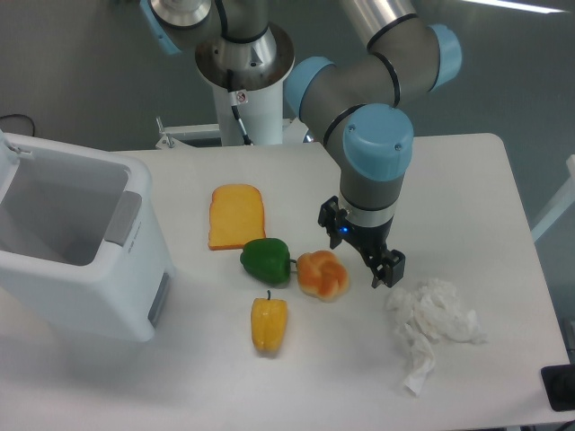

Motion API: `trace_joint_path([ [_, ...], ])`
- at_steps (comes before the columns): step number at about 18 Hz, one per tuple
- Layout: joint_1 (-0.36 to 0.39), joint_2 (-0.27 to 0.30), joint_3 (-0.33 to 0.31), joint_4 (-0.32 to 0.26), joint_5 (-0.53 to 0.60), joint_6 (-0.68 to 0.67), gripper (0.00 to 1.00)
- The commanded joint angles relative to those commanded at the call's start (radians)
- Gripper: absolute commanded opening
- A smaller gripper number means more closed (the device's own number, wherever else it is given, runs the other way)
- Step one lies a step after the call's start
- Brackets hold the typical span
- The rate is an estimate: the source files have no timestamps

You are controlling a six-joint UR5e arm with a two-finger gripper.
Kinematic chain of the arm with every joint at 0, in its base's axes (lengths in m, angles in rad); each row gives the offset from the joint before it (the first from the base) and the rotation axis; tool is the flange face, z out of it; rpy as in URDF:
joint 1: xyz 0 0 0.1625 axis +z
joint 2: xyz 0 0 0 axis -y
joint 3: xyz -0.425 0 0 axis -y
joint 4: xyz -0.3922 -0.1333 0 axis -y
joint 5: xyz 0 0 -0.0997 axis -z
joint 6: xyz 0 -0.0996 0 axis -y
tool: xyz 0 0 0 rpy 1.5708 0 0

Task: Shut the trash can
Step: 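Raise the gripper and move it over the open trash can lid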

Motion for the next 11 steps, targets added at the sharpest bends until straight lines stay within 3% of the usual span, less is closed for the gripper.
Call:
trace_joint_path([
  [6, -0.009, 0.009, -0.026, 0.006, 0.002, -0.012, 1.0],
  [8, -0.014, 0.044, -0.078, 0.049, 0.0, -0.034, 1.0],
  [11, -0.031, 0.122, -0.147, 0.055, 0.005, -0.037, 1.0],
])
